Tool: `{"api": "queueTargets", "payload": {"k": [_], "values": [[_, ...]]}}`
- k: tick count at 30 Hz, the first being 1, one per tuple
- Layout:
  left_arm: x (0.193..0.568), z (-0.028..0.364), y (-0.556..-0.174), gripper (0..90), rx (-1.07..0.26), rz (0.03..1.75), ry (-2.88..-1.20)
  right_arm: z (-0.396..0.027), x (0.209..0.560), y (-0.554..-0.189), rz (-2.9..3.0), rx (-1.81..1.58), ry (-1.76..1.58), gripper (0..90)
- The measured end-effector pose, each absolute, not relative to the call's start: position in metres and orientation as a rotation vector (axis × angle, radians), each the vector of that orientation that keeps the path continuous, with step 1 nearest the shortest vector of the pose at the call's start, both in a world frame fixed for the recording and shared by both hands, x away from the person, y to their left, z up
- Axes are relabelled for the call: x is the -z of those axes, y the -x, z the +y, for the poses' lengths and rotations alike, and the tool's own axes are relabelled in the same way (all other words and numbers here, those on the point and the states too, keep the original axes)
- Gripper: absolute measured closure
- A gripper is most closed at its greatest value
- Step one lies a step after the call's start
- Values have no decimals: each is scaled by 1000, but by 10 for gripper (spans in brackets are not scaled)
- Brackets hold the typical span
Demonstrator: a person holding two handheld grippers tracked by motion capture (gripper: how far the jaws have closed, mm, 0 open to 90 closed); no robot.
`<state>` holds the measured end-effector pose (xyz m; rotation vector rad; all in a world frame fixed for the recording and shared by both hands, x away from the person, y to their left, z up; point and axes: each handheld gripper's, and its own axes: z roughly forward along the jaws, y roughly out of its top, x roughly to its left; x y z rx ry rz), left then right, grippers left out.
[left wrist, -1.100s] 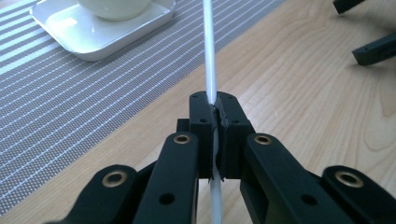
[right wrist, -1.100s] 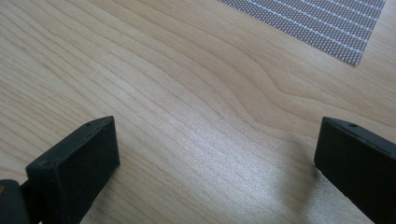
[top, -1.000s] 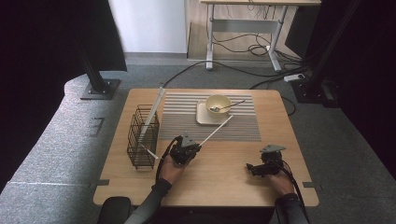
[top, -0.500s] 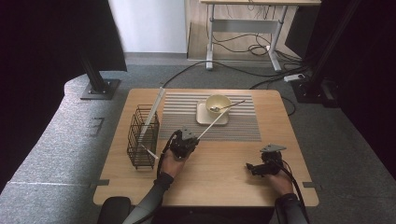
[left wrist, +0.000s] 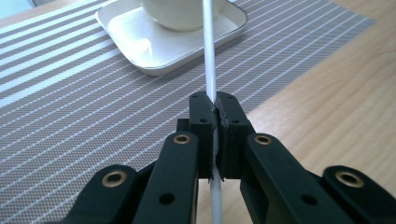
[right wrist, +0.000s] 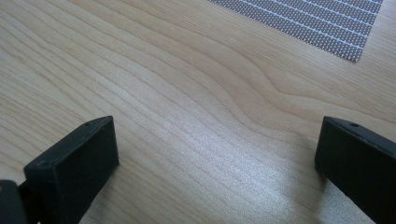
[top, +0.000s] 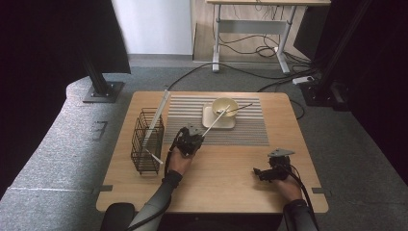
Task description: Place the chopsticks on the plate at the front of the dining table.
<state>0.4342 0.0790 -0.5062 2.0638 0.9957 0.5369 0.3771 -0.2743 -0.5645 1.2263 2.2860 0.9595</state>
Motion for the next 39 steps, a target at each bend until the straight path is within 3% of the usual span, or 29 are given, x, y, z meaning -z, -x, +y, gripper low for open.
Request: {"api": "queueTargets", "payload": {"k": [39], "values": [[522, 83, -499, 857, -628, 1208, -2022, -274, 564, -377, 2286, -960, -1228, 0]]}}
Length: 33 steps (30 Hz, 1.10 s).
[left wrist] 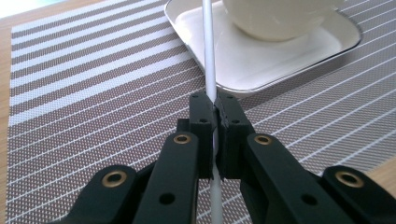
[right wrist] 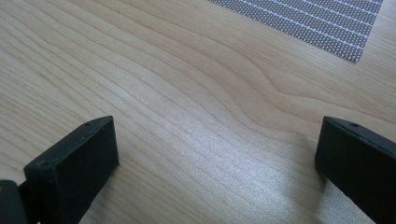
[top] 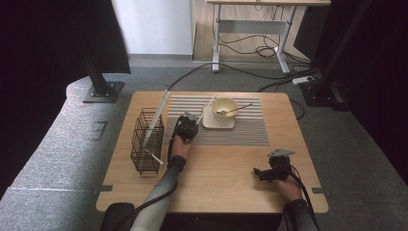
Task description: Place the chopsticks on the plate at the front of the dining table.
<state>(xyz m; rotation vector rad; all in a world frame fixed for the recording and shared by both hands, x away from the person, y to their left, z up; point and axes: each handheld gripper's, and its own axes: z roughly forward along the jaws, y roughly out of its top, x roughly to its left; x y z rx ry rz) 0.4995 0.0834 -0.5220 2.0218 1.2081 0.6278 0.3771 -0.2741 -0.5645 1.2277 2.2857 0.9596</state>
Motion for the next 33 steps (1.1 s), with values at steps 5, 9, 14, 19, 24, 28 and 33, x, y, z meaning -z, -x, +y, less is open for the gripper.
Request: {"api": "queueTargets", "payload": {"k": [5, 9, 14, 19, 24, 28, 33], "values": [[526, 79, -507, 857, -625, 1220, -2032, -274, 564, -377, 2286, -959, -1228, 0], [527, 74, -512, 857, -627, 1219, -2043, -274, 564, -377, 2285, -960, -1228, 0], [534, 69, -517, 857, -620, 1226, -2062, -274, 564, -377, 2285, -959, -1227, 0], [541, 63, -520, 857, -605, 1231, -2077, -274, 564, -377, 2285, -960, -1227, 0], [548, 58, -520, 855, -590, 1223, -2093, -274, 564, -377, 2285, -959, -1227, 0], [548, 57, -520, 843, -568, 1220, -2089, -274, 564, -377, 2285, -959, -1227, 0], [540, 58, -516, 678, -586, 1176, -2083, -274, 564, -377, 2286, -959, -1227, 0]]}}
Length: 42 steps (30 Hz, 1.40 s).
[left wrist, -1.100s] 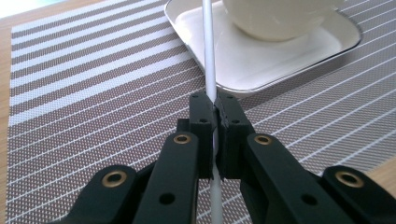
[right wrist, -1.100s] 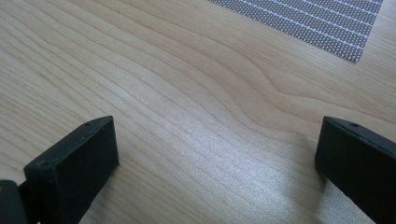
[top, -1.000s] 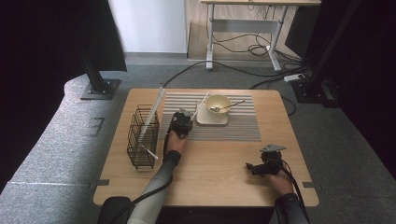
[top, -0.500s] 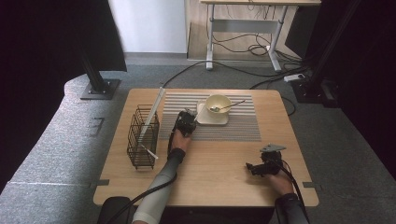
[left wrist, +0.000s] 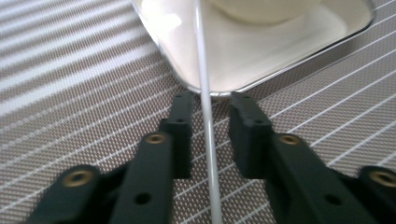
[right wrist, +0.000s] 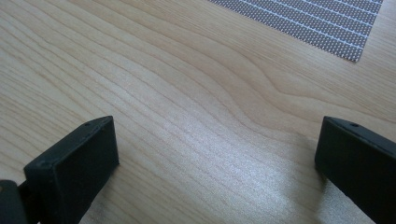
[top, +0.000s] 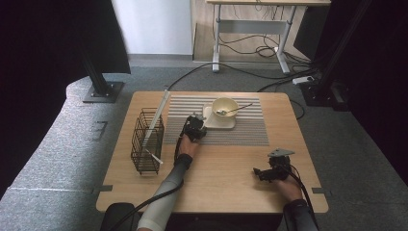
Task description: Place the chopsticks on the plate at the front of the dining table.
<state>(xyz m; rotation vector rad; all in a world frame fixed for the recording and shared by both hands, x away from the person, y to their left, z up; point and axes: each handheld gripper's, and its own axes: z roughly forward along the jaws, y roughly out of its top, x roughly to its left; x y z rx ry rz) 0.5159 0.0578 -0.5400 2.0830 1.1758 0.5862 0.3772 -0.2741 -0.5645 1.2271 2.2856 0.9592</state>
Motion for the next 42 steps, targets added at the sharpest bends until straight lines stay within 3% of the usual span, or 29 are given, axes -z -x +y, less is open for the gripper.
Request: {"api": "queueTargets", "payload": {"k": [4, 9, 12, 31, 42], "values": [[530, 62, -506, 502, -601, 1122, -2050, -274, 564, -377, 2286, -959, -1227, 0], [526, 75, -501, 381, -560, 1097, -2022, -274, 564, -377, 2286, -959, -1227, 0], [528, 84, -501, 374, -525, 1109, -2014, -274, 564, -377, 2286, -959, -1227, 0], [548, 79, -497, 798, -455, 1126, -2090, -274, 564, -377, 2286, -959, -1227, 0], [548, 63, -495, 744, -426, 1085, -2094, -274, 564, -377, 2286, -959, -1227, 0]]}}
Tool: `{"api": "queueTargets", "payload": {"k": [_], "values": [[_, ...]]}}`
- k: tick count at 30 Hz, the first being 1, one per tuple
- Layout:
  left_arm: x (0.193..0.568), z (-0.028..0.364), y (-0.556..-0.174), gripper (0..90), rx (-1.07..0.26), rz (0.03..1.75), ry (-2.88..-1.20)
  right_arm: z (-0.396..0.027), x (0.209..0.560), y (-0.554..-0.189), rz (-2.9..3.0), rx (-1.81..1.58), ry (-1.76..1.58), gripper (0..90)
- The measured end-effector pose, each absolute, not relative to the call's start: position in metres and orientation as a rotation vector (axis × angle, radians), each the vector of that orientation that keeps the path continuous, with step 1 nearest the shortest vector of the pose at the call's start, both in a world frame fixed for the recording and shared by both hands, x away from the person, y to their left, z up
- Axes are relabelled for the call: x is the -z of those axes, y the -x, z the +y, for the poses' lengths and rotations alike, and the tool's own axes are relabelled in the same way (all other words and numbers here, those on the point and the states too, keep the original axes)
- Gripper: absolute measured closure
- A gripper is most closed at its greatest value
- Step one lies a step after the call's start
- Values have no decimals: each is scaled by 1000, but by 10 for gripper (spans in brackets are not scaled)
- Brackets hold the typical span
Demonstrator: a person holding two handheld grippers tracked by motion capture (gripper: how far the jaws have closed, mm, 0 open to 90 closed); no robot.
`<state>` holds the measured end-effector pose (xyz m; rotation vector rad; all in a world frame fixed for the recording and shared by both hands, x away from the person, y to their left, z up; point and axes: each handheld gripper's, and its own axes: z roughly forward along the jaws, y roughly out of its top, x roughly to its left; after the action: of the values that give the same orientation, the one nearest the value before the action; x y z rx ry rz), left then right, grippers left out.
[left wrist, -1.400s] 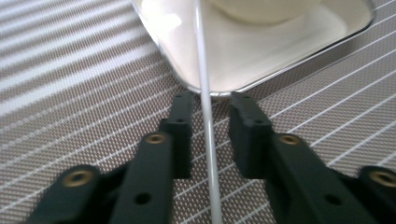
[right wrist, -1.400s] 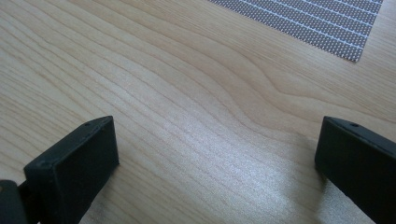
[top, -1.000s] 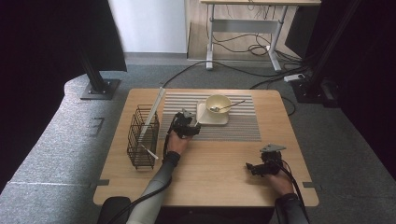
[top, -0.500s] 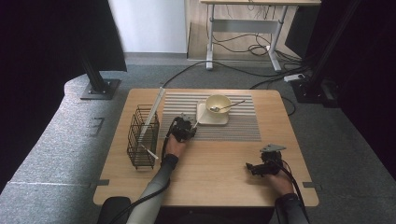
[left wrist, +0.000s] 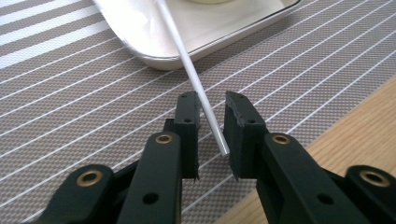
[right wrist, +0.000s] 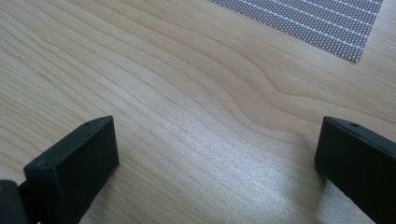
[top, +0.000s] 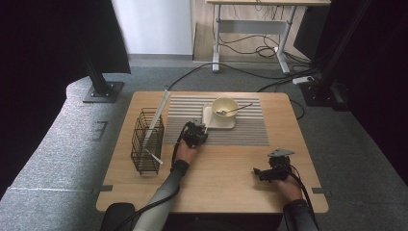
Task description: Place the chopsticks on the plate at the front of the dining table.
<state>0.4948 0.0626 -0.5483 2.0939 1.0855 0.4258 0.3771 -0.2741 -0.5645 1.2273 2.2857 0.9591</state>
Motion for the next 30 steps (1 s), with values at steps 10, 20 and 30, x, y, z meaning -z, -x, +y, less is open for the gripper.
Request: {"api": "queueTargets", "payload": {"k": [10, 20, 30], "values": [[549, 49, -495, 684, -396, 1056, -2099, -274, 564, -377, 2286, -959, -1227, 0], [552, 38, -495, 652, -372, 1040, -2115, -274, 564, -377, 2286, -959, -1227, 0], [552, 36, -494, 660, -378, 1037, -2115, -274, 564, -377, 2286, -959, -1227, 0]]}}
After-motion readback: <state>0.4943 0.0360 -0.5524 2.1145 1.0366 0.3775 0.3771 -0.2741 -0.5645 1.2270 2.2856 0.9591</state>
